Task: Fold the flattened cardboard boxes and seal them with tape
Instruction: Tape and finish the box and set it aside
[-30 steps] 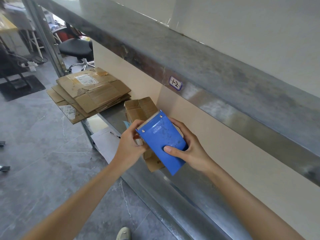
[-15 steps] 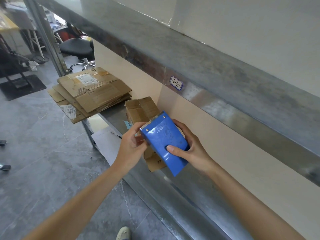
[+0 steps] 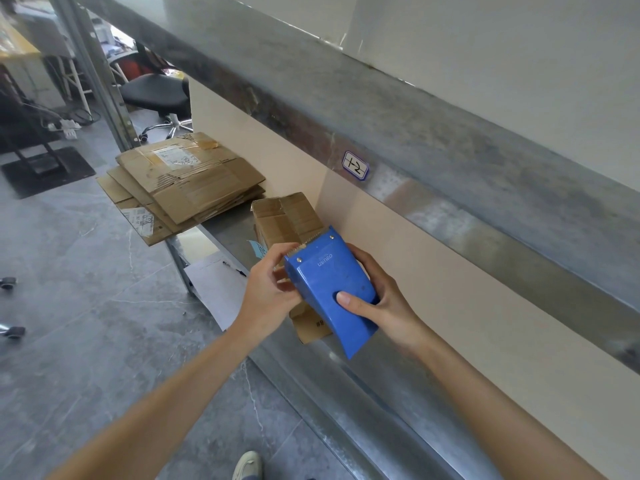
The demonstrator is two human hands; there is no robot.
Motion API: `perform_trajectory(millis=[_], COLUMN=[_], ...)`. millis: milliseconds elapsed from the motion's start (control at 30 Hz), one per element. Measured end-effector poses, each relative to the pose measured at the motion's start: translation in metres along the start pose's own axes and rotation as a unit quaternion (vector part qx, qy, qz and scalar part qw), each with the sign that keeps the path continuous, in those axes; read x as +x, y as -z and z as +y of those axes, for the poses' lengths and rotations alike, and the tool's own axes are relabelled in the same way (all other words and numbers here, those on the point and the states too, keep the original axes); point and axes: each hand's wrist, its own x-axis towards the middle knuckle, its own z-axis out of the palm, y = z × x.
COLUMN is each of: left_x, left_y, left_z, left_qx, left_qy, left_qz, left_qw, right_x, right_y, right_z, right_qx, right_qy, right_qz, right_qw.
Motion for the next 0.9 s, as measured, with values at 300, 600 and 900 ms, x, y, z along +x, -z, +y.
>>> perform_trajectory(millis=[300, 600, 900], left_x=[-0.002, -0.005, 0.001], left_y=[-0.002, -0.007, 0.013], left_z=[-0.003, -0.004, -0.005], left_qx=[0.000, -0.099, -0.201], left_qy=[0.001, 0.067, 0.180], left_qz=[0.026, 0.009, -0.053], left_qw=[1.000, 0.993, 0.961], right_x=[0.003, 0.005, -0.003], right_y=[0.002, 0.006, 0.018], right_z=[0.002, 0.006, 0.010], right_qx=[0.000, -0.012, -0.111], right_qy=[-0.001, 0.004, 0.021], right_qz=[0.002, -0.005, -0.069], right_qw=[1.000, 1.000, 0.991])
